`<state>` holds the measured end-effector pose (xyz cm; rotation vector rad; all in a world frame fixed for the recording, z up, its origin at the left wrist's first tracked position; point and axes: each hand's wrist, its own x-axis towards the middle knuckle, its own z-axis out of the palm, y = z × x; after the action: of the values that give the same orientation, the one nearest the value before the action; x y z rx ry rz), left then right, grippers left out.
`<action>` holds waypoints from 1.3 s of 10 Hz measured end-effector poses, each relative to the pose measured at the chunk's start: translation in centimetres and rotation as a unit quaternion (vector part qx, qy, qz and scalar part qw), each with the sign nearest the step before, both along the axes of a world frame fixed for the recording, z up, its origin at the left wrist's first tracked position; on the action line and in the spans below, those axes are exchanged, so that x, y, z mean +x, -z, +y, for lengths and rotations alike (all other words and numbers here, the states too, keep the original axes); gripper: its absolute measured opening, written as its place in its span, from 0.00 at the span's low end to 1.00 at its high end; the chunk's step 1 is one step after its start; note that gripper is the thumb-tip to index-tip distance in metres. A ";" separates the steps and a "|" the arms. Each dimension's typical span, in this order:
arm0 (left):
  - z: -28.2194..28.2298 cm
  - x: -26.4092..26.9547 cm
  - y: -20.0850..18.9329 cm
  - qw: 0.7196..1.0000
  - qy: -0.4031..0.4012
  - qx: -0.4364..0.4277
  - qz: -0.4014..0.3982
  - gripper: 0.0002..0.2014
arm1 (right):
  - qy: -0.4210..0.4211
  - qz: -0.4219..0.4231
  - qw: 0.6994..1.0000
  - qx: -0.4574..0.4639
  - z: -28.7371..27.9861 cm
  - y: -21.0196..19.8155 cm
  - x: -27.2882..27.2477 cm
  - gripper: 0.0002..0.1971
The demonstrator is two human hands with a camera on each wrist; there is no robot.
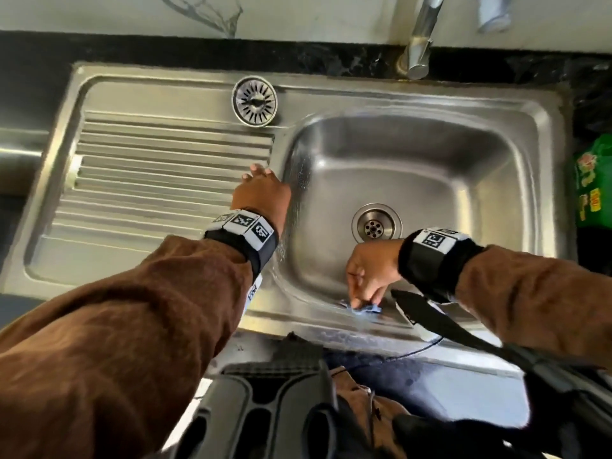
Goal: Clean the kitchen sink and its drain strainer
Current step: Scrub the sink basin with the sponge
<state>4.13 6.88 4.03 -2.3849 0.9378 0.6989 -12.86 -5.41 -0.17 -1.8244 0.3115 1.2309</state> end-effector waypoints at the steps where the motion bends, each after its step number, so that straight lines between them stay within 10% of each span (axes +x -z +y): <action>1: 0.1 0.0 0.6 1.000 -0.004 0.002 -0.006 0.50 | 0.015 -0.019 0.999 0.024 1.0 0.9 1.0 0.05; 4: -0.8 -0.4 0.8 0.999 -0.010 0.029 -0.026 0.43 | 0.243 0.015 0.961 0.134 4.5 7.0 7.6 0.07; 6: -1.0 -0.7 0.2 0.999 -0.015 0.044 -0.027 0.51 | -0.036 0.022 0.997 0.059 2.9 7.9 6.5 0.13; 7: -0.8 -0.9 0.1 0.999 -0.011 0.042 -0.030 0.51 | -0.018 0.039 0.997 0.060 3.2 7.9 7.4 0.14; 8: -0.6 -0.8 0.3 0.998 0.000 0.034 -0.044 0.44 | 0.153 0.071 0.979 0.114 3.7 7.7 9.6 0.12; 10: -0.9 -1.1 0.0 0.998 0.007 0.038 -0.050 0.41 | 0.154 0.079 0.978 0.114 4.3 9.1 9.3 0.18; 12: -1.2 -1.1 -0.5 0.998 -0.004 0.041 -0.048 0.43 | 0.407 -0.029 0.910 0.078 2.7 8.9 11.9 0.20; 13: -1.3 -1.1 -0.3 0.997 0.003 0.058 -0.051 0.43 | 0.349 0.002 0.935 0.066 3.1 8.8 11.6 0.19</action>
<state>3.05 5.61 4.37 -2.2921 0.8376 0.6069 -1.30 -2.33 -9.01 -1.4020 0.7832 0.7290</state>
